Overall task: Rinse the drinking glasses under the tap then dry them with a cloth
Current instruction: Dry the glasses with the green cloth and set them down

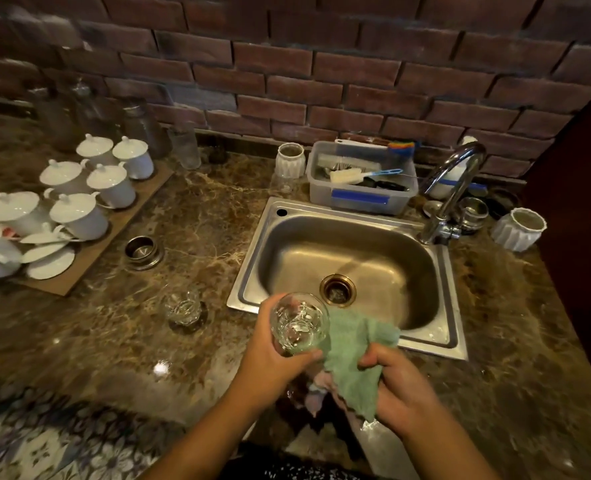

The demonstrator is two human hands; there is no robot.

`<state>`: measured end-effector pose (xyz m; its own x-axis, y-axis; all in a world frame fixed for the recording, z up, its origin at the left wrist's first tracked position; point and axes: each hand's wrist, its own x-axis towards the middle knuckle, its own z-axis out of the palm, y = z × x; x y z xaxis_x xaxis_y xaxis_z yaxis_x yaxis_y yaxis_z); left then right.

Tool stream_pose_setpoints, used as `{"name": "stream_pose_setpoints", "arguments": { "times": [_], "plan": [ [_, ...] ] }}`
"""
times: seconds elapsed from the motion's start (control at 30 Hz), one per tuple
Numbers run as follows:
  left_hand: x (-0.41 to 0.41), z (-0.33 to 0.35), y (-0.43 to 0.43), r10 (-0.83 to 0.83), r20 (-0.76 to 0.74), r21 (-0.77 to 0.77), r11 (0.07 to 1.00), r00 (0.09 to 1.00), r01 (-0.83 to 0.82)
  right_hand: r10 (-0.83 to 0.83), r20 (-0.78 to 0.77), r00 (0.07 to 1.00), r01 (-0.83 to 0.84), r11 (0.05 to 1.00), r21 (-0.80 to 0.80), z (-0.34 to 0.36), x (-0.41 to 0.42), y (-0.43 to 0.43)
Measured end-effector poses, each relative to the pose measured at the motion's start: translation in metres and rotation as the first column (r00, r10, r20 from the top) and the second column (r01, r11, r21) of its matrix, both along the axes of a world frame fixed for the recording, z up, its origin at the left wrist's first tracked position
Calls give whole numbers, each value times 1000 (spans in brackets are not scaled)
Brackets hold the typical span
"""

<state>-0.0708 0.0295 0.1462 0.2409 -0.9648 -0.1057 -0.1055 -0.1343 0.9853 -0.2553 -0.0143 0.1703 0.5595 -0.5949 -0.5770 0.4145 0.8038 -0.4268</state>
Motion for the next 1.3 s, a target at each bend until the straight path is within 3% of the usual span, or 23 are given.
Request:
{"name": "stream_pose_setpoints", "arguments": {
  "times": [0.3,0.5,0.7,0.83,0.93,1.0,1.07,1.13,1.23,1.3],
  "plan": [
    [66,-75,-2,120,129,171,975,984,-141,-33,-91,995,40,996,74,-21,-4,6],
    [87,-104,-10,226,130,227,941,965,-251,-35,-87,996,43,994,100,-29,-4,8],
    [86,-110,-26,212,125,230,944,969,-236,-38,-44,998,43,993,107,-26,1,11],
    [81,-106,-20,236,104,242,936,966,-254,-2,-15,1000,3,999,52,-22,2,10],
    [69,-94,0,348,154,292,878,925,-379,16,-61,998,-18,999,-42,-25,-4,7],
    [55,-78,15,398,178,227,873,900,-431,73,-114,991,-86,990,-112,-25,-5,6],
    [39,-54,17,289,155,167,935,945,-313,135,-194,972,-166,974,-154,-23,-6,4],
    [26,-30,6,30,146,94,995,989,-44,188,-245,951,-235,956,-178,-20,-7,2],
    [10,-13,-16,-345,339,10,931,875,364,258,-266,929,-314,929,-195,-17,-11,-1],
    [2,-11,-23,-383,458,-12,900,802,436,279,-253,926,-330,925,-188,-16,-16,-3]
  ]
}}
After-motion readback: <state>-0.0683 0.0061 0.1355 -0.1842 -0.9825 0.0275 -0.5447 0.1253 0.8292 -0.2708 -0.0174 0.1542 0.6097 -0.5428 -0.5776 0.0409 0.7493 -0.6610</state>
